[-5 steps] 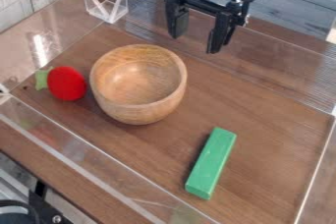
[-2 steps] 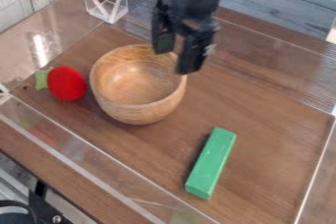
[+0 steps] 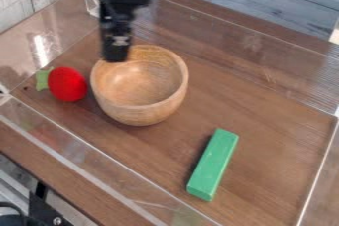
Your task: Move the red object to the right side of the table
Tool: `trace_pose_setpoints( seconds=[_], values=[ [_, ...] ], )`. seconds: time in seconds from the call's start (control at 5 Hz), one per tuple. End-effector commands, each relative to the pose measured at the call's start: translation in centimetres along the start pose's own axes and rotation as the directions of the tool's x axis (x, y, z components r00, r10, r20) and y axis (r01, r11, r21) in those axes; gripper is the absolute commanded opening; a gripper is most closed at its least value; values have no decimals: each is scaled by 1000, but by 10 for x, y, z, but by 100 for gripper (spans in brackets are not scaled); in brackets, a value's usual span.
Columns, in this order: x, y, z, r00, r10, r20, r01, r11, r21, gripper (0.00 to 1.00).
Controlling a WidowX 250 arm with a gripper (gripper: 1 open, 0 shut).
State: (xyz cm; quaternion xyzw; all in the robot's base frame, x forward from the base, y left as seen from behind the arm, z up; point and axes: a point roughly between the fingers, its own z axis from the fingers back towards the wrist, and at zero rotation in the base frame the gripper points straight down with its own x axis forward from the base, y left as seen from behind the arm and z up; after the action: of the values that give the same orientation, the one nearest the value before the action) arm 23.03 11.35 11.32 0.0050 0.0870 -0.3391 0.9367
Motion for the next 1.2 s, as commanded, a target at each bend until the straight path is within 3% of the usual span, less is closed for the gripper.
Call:
trace_pose_setpoints(
  seconds=[0.0, 0.2, 0.6, 1.0],
  values=[
    [-27, 18, 3, 1000, -27, 16, 26, 998, 52, 100],
    [-40, 33, -14, 997, -77, 12, 77, 996, 49, 100],
    [-39, 55, -48, 980, -198, 28, 197, 980, 42, 100],
    [-38, 74, -88, 925, -375, 55, 372, 926, 55, 100]
  ],
)
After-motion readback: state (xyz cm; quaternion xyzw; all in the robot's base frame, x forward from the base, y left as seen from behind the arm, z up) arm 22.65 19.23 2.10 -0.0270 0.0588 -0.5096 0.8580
